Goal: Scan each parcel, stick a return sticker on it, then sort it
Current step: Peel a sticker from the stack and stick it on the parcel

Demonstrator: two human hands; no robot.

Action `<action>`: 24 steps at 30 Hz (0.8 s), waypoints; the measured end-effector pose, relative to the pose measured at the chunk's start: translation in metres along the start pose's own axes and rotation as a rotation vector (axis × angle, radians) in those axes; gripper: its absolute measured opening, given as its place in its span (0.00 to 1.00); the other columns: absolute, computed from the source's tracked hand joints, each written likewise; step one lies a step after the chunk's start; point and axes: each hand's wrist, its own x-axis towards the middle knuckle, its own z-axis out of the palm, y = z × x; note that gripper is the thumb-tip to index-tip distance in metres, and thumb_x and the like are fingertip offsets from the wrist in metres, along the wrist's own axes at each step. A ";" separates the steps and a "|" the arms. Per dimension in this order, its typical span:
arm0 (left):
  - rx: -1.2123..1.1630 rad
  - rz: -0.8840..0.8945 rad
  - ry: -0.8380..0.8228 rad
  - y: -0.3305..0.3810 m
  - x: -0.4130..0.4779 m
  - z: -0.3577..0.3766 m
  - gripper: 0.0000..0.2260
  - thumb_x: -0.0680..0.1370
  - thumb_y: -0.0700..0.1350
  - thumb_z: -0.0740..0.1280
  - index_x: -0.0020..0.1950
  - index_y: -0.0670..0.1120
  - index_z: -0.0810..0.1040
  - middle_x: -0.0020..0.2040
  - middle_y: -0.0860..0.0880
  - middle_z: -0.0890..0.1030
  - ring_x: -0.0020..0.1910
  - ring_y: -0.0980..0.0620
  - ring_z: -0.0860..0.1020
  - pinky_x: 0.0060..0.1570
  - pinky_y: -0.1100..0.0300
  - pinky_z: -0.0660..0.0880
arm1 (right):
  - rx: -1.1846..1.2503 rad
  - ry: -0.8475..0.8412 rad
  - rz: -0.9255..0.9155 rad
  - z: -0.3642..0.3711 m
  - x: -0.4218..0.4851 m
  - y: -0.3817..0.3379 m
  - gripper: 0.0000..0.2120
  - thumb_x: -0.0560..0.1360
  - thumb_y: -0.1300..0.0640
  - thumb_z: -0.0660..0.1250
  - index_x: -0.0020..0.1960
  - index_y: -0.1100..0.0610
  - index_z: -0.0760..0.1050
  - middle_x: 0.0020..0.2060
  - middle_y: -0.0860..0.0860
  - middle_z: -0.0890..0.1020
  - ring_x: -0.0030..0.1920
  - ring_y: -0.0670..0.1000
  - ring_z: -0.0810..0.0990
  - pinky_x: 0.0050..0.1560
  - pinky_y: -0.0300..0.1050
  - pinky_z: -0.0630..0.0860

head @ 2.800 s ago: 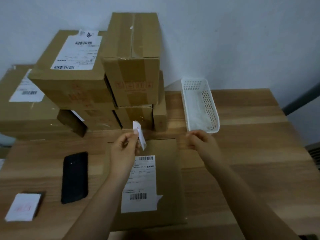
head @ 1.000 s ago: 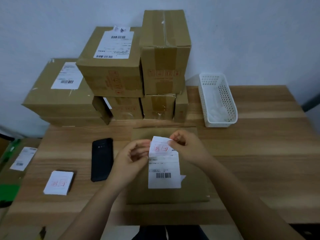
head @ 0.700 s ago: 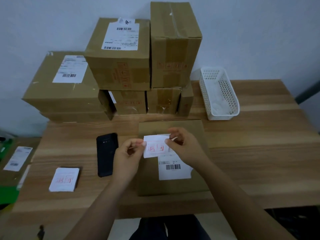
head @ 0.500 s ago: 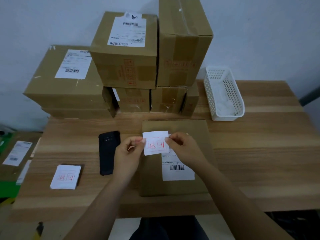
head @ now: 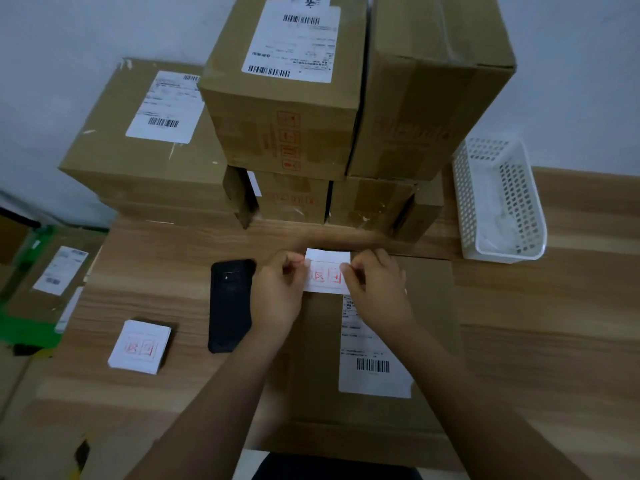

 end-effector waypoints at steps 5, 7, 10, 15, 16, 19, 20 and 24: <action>0.066 0.081 0.029 -0.015 0.008 0.010 0.02 0.78 0.47 0.68 0.47 0.50 0.78 0.44 0.54 0.81 0.45 0.55 0.80 0.42 0.52 0.80 | -0.047 0.046 -0.002 0.011 0.006 0.004 0.10 0.80 0.49 0.62 0.43 0.53 0.69 0.48 0.51 0.72 0.50 0.52 0.68 0.51 0.47 0.61; 0.086 0.113 0.029 -0.020 0.010 0.012 0.03 0.78 0.49 0.68 0.48 0.50 0.78 0.44 0.54 0.81 0.45 0.55 0.79 0.42 0.51 0.80 | -0.074 0.064 -0.003 0.015 0.008 0.004 0.10 0.79 0.50 0.63 0.44 0.55 0.71 0.49 0.54 0.73 0.50 0.54 0.69 0.51 0.49 0.63; 0.129 0.138 0.057 -0.021 0.009 0.013 0.09 0.78 0.51 0.68 0.53 0.48 0.77 0.48 0.52 0.78 0.47 0.55 0.76 0.45 0.53 0.78 | -0.072 0.100 0.050 0.019 0.007 0.003 0.11 0.78 0.49 0.64 0.46 0.57 0.70 0.48 0.54 0.73 0.49 0.54 0.70 0.51 0.50 0.65; 0.308 0.379 -0.025 -0.013 0.005 0.005 0.18 0.82 0.49 0.61 0.71 0.45 0.69 0.67 0.47 0.72 0.65 0.49 0.70 0.64 0.54 0.68 | 0.029 0.122 -0.062 0.007 0.000 0.009 0.07 0.79 0.57 0.62 0.56 0.56 0.71 0.55 0.52 0.73 0.55 0.52 0.70 0.60 0.54 0.68; 0.341 0.450 -0.125 -0.014 0.003 0.005 0.21 0.83 0.49 0.57 0.75 0.45 0.64 0.73 0.48 0.66 0.72 0.51 0.63 0.71 0.58 0.59 | 0.007 0.029 -0.131 0.007 -0.003 0.012 0.13 0.81 0.56 0.59 0.64 0.56 0.71 0.64 0.52 0.72 0.64 0.53 0.68 0.67 0.54 0.65; 0.348 0.476 -0.404 -0.025 -0.001 0.009 0.25 0.85 0.51 0.49 0.79 0.47 0.44 0.78 0.53 0.41 0.76 0.61 0.39 0.75 0.60 0.42 | -0.222 -0.184 -0.331 0.012 -0.009 0.022 0.26 0.83 0.47 0.45 0.78 0.56 0.49 0.78 0.51 0.50 0.78 0.49 0.44 0.76 0.48 0.43; 0.322 0.416 -0.481 -0.029 -0.002 0.010 0.26 0.84 0.52 0.48 0.78 0.48 0.39 0.77 0.54 0.36 0.75 0.62 0.36 0.75 0.59 0.42 | -0.296 -0.202 -0.358 0.014 -0.010 0.024 0.27 0.82 0.45 0.40 0.77 0.56 0.44 0.78 0.51 0.46 0.77 0.48 0.40 0.76 0.46 0.38; 0.282 0.279 -0.607 -0.034 0.002 0.010 0.31 0.82 0.56 0.48 0.76 0.50 0.31 0.75 0.54 0.30 0.73 0.61 0.35 0.76 0.55 0.40 | -0.368 -0.281 -0.329 0.013 -0.010 0.024 0.30 0.78 0.42 0.33 0.76 0.55 0.37 0.77 0.49 0.40 0.76 0.47 0.35 0.74 0.44 0.32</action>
